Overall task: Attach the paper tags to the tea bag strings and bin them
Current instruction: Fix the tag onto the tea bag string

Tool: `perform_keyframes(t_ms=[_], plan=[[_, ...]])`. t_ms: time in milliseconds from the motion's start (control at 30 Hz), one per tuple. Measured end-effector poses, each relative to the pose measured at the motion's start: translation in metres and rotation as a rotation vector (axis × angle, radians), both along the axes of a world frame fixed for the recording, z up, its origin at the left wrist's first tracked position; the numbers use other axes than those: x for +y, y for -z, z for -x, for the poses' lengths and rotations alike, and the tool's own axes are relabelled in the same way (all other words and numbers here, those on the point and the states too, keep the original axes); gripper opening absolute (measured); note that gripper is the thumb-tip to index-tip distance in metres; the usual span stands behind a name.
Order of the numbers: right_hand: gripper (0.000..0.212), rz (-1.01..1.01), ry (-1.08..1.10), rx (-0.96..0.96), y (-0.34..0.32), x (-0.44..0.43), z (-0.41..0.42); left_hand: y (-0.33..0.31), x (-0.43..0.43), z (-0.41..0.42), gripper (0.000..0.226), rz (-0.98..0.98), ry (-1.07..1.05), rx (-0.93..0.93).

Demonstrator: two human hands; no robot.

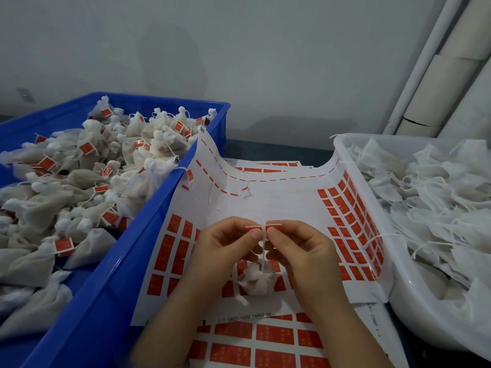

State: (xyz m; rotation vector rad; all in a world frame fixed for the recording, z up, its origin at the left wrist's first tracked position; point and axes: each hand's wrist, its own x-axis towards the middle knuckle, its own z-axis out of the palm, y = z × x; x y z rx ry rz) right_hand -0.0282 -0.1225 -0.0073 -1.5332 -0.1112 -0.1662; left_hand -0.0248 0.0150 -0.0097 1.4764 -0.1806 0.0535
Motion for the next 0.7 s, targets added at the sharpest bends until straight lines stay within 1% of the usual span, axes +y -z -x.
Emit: perform_keyframes(t_ms=[100,200,367,433,533,600,700], plan=[[0.008,-0.021,-0.069,0.054,0.0012,-0.0013,-0.0006,-0.0002,-0.0010,0.0005,0.020,-0.011,0.012,-0.002],[0.011,0.005,-0.113,0.085,0.0014,-0.0024,-0.0011,-0.0005,-0.0017,0.0006,0.020,-0.022,0.014,-0.010],[0.010,0.043,-0.105,0.052,0.0017,-0.0016,-0.0010,-0.0003,-0.0029,-0.0002,0.024,-0.030,-0.003,0.000],[0.009,0.040,-0.104,0.040,0.0015,-0.0014,-0.0010,0.0003,-0.0027,-0.0011,0.030,-0.032,-0.055,-0.002],[0.009,0.038,-0.105,0.041,0.0014,-0.0015,-0.0015,0.0026,-0.0024,-0.0030,0.039,-0.095,-0.203,-0.049],[0.009,0.043,-0.104,0.040,0.0016,-0.0015,-0.0018,0.0032,-0.0033,-0.0031,0.035,-0.131,-0.251,-0.099],[0.011,0.037,-0.114,0.040,0.0013,-0.0014,-0.0015,0.0023,-0.0049,-0.0018,0.022,-0.150,-0.234,-0.144]])
